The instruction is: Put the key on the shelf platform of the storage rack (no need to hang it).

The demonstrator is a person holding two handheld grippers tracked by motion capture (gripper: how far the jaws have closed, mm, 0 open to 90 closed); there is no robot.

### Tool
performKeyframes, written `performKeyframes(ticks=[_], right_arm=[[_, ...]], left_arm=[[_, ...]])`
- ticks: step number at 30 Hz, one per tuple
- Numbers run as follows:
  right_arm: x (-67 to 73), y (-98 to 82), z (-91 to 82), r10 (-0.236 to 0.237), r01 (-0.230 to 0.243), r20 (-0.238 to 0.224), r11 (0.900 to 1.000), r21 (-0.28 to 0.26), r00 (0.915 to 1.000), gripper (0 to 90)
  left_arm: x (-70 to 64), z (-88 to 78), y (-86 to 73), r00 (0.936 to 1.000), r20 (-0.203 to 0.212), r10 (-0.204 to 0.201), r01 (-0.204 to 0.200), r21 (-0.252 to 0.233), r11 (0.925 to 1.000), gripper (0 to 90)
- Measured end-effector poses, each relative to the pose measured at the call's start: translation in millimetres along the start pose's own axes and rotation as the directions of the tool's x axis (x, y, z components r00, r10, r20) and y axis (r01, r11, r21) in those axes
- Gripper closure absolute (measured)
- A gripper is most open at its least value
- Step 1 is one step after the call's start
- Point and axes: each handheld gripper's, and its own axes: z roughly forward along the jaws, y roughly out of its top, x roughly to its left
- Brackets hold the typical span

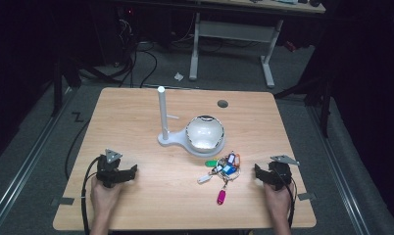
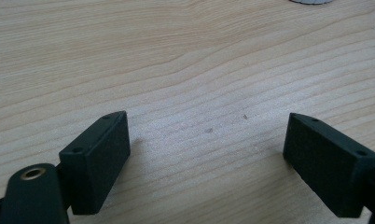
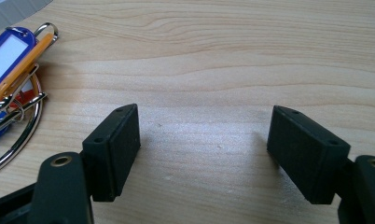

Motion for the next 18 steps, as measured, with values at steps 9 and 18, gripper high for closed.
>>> performKeyframes(ticks=[9,18], right_arm=[[0.1,0.0,-0.1,0.000,0.000,-0.001,1.000,0.001,1.0000,25.5],[-2.8,-0.9,-1.1,-0.021,0.021,-0.018,1.000,0.001,0.9996,25.5]], left_arm=[[0.1,-0.2,-0.1,1.0000,0.002,0.002,-0.002,0.001,1.0000,15.2],[0.1,-0.2,-0.1,1.0000,0.003,0.004,-0.004,0.001,1.0000,15.2]])
